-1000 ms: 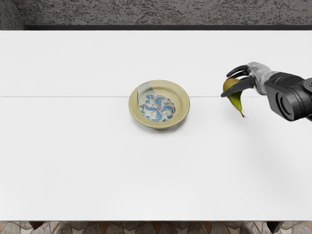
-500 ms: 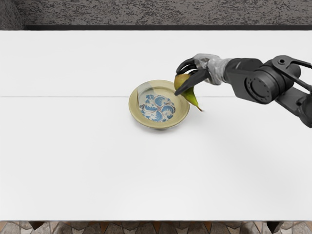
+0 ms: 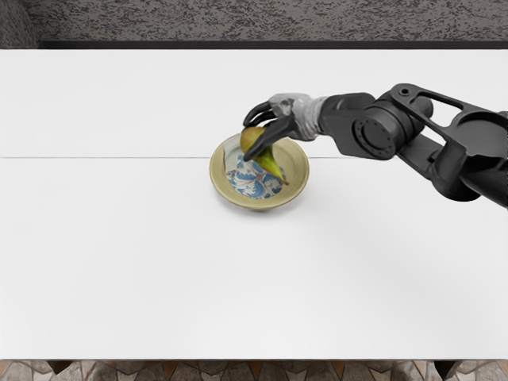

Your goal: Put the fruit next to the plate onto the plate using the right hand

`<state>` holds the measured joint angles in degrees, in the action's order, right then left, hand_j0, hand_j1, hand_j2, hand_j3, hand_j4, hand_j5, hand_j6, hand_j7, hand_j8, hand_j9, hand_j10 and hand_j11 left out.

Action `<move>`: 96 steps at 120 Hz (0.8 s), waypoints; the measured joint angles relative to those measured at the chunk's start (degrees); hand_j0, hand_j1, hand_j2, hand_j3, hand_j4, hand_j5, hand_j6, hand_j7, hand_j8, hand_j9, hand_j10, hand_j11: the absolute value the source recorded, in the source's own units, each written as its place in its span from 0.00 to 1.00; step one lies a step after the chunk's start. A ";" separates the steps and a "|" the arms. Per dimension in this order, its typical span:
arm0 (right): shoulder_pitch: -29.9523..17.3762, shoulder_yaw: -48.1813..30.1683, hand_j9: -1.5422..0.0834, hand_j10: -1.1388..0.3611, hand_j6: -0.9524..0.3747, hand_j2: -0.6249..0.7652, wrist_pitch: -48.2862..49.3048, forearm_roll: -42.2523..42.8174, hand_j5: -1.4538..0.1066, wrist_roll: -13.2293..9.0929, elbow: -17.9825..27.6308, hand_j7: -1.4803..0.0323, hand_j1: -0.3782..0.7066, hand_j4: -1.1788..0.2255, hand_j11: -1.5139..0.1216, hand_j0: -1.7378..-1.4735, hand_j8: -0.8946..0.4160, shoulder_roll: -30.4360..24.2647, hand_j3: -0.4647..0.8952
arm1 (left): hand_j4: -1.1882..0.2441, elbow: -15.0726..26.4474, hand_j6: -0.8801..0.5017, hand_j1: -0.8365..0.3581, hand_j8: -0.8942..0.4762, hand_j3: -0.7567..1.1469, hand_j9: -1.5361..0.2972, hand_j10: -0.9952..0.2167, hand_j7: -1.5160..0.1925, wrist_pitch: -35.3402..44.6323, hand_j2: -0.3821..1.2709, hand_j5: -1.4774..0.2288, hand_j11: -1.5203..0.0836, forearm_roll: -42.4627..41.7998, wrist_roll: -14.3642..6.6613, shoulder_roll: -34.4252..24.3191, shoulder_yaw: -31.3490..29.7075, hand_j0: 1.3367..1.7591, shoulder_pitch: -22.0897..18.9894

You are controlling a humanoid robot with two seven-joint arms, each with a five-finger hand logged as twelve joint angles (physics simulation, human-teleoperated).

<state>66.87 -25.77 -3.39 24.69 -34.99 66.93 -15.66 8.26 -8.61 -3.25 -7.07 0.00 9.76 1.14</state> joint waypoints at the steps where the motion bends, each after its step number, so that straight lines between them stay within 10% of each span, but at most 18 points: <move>1: -0.01 0.01 0.22 0.48 0.39 0.78 0.03 0.00 0.17 0.00 -0.07 0.23 0.65 0.23 0.20 0.35 0.46 0.07 0.34 | 0.83 0.00 0.64 0.99 0.65 0.40 0.84 0.82 0.89 0.00 0.23 0.87 0.95 0.00 0.00 0.00 0.00 0.76 0.00; 49: -0.30 0.43 0.41 0.43 0.31 0.62 -0.51 0.76 0.37 -0.01 -2.32 0.41 0.56 0.37 0.38 0.32 0.37 2.56 0.34 | 0.83 0.00 0.64 0.99 0.65 0.40 0.84 0.82 0.89 0.00 0.23 0.87 0.95 0.00 0.00 0.00 0.00 0.76 0.00; 96: -0.24 0.46 0.73 0.60 0.53 0.45 -0.81 0.97 0.71 -0.01 -3.24 0.75 0.29 0.65 0.71 0.30 0.51 3.02 0.34 | 0.83 0.00 0.64 0.99 0.65 0.40 0.84 0.82 0.89 0.00 0.23 0.87 0.95 0.00 -0.01 0.00 0.00 0.76 0.00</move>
<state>66.63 -25.32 -4.21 25.65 -35.00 63.69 -12.65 8.26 -8.61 -3.25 -7.08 0.00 9.76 1.14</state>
